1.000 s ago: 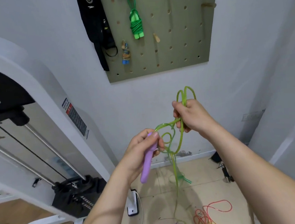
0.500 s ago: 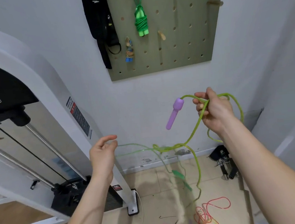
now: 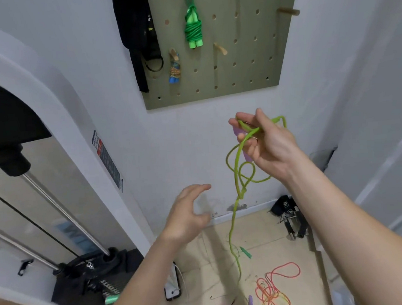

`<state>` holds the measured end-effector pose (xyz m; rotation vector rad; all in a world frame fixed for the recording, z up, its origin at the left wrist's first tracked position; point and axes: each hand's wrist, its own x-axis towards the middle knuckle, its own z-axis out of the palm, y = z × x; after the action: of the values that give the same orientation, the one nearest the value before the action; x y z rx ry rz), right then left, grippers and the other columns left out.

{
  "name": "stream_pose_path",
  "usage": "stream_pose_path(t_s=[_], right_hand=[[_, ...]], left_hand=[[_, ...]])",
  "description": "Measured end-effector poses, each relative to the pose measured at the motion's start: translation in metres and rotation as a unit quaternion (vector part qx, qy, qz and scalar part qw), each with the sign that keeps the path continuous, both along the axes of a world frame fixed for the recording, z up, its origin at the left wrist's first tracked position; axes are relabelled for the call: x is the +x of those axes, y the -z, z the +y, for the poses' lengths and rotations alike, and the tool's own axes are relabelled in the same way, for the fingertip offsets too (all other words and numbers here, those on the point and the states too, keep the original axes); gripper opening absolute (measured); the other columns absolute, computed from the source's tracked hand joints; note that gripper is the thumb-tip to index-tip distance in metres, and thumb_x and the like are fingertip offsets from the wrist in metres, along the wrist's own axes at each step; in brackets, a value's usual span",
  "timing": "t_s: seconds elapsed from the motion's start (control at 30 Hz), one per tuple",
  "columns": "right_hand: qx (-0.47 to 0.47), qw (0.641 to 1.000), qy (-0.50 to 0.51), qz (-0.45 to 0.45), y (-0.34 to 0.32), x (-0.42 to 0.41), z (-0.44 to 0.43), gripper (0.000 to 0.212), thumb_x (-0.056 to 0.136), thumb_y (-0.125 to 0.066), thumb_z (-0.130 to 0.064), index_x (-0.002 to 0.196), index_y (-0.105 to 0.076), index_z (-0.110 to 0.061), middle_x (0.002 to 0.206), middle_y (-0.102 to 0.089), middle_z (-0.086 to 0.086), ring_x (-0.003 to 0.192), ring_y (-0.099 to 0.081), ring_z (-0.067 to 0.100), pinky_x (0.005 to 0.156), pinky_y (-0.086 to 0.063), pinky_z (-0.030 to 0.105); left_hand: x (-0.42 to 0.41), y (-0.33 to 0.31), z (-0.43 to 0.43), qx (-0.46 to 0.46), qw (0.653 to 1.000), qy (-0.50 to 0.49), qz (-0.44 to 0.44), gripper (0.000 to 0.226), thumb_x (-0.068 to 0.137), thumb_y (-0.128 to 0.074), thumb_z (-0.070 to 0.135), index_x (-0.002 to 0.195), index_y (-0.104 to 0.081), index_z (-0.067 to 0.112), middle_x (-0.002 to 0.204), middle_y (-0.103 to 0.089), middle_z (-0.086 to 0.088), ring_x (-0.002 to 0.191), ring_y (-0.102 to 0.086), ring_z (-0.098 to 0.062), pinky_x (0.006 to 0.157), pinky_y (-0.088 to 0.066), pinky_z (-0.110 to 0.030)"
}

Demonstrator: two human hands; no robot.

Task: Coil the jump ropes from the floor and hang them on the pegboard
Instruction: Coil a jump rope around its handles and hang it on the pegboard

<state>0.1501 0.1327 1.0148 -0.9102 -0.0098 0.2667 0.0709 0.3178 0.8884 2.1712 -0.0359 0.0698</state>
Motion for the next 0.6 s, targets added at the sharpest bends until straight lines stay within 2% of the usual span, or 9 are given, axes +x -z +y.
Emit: stream_pose_path(t_s=[0.1, 0.2, 0.23, 0.27, 0.33, 0.4, 0.47, 0.53, 0.6], right_hand=[[0.013, 1.000, -0.025, -0.010, -0.007, -0.005, 0.016, 0.038, 0.103, -0.042, -0.029, 0.115, -0.059, 0.002, 0.109, -0.065, 0.018, 0.054, -0.060, 0.015, 0.043, -0.046, 0.017], [0.039, 0.998, -0.045, -0.018, -0.015, -0.005, 0.018, 0.033, 0.102, -0.041, -0.024, 0.115, -0.060, -0.001, 0.113, -0.064, 0.017, 0.051, -0.057, 0.013, 0.043, -0.043, 0.015], [0.048, 0.997, -0.053, -0.020, -0.018, -0.005, 0.017, 0.030, 0.100, -0.041, -0.021, 0.113, -0.061, -0.004, 0.115, -0.065, 0.016, 0.050, -0.055, 0.012, 0.043, -0.041, 0.014], [0.057, 0.996, -0.060, -0.023, -0.021, -0.005, 0.015, 0.028, 0.098, -0.041, -0.018, 0.113, -0.061, -0.006, 0.117, -0.065, 0.015, 0.050, -0.053, 0.012, 0.044, -0.038, 0.013], [0.074, 0.995, -0.068, -0.026, -0.025, -0.008, 0.013, 0.030, 0.093, -0.041, -0.013, 0.113, -0.063, -0.008, 0.118, -0.066, 0.013, 0.048, -0.049, 0.010, 0.042, -0.034, 0.013], [0.085, 0.993, -0.071, -0.025, -0.025, -0.012, 0.015, 0.036, 0.089, -0.038, -0.009, 0.113, -0.064, -0.009, 0.116, -0.068, 0.011, 0.047, -0.048, 0.010, 0.040, -0.033, 0.013], [0.100, 0.992, -0.074, -0.022, -0.024, -0.017, 0.017, 0.043, 0.081, -0.036, -0.005, 0.113, -0.064, -0.010, 0.113, -0.069, 0.008, 0.046, -0.051, 0.011, 0.040, -0.036, 0.015], [0.113, 0.991, -0.071, -0.017, -0.020, -0.019, 0.016, 0.051, 0.070, -0.037, -0.003, 0.114, -0.063, -0.010, 0.114, -0.068, 0.007, 0.048, -0.055, 0.010, 0.039, -0.036, 0.016], [0.107, 0.992, -0.068, -0.014, -0.016, -0.018, 0.012, 0.059, 0.065, -0.035, 0.000, 0.116, -0.062, -0.012, 0.116, -0.068, 0.004, 0.049, -0.050, 0.009, 0.043, -0.025, 0.013]], left_hand=[[0.001, -0.006, -0.029, -0.137, 0.986, 0.085, 0.032, 0.053, 0.080, -0.072, 0.021, 0.125, -0.054, 0.040, 0.126, -0.052, 0.018, 0.115, -0.047, 0.001, 0.095, -0.044, -0.020], [0.006, -0.001, -0.033, -0.171, 0.978, 0.073, 0.091, 0.026, 0.085, -0.066, 0.021, 0.108, -0.066, 0.033, 0.106, -0.064, 0.004, 0.093, -0.060, -0.010, 0.091, -0.050, -0.024], [0.008, 0.000, -0.031, -0.228, 0.961, 0.062, 0.141, 0.023, 0.088, -0.062, 0.019, 0.108, -0.067, 0.029, 0.099, -0.066, -0.001, 0.086, -0.063, -0.014, 0.089, -0.053, -0.031], [0.009, 0.001, -0.028, -0.318, 0.924, 0.054, 0.205, 0.022, 0.092, -0.057, 0.020, 0.113, -0.065, 0.024, 0.096, -0.068, -0.007, 0.083, -0.064, -0.019, 0.085, -0.055, -0.036], [0.011, 0.003, -0.025, -0.441, 0.845, 0.067, 0.296, 0.031, 0.098, -0.046, 0.032, 0.122, -0.058, 0.016, 0.101, -0.071, -0.015, 0.083, -0.066, -0.024, 0.070, -0.051, -0.032], [0.016, 0.006, -0.032, -0.424, 0.840, 0.089, 0.328, 0.049, 0.095, -0.042, 0.051, 0.121, -0.057, 0.013, 0.099, -0.072, -0.014, 0.075, -0.063, -0.020, 0.058, -0.034, -0.024], [0.016, 0.006, -0.045, -0.387, 0.853, 0.105, 0.335, 0.063, 0.082, -0.055, 0.064, 0.116, -0.060, 0.011, 0.085, -0.072, -0.012, 0.063, -0.052, -0.016, 0.055, -0.024, -0.025], [0.013, 0.007, -0.056, -0.337, 0.864, 0.137, 0.349, 0.055, 0.080, -0.065, 0.057, 0.112, -0.060, 0.013, 0.070, -0.065, -0.007, 0.053, -0.042, -0.011, 0.054, -0.021, -0.025], [0.008, 0.008, -0.057, -0.230, 0.882, 0.187, 0.367, 0.035, 0.088, -0.062, 0.047, 0.108, -0.059, 0.018, 0.067, -0.056, -0.001, 0.045, -0.033, -0.005, 0.050, -0.016, -0.022]])
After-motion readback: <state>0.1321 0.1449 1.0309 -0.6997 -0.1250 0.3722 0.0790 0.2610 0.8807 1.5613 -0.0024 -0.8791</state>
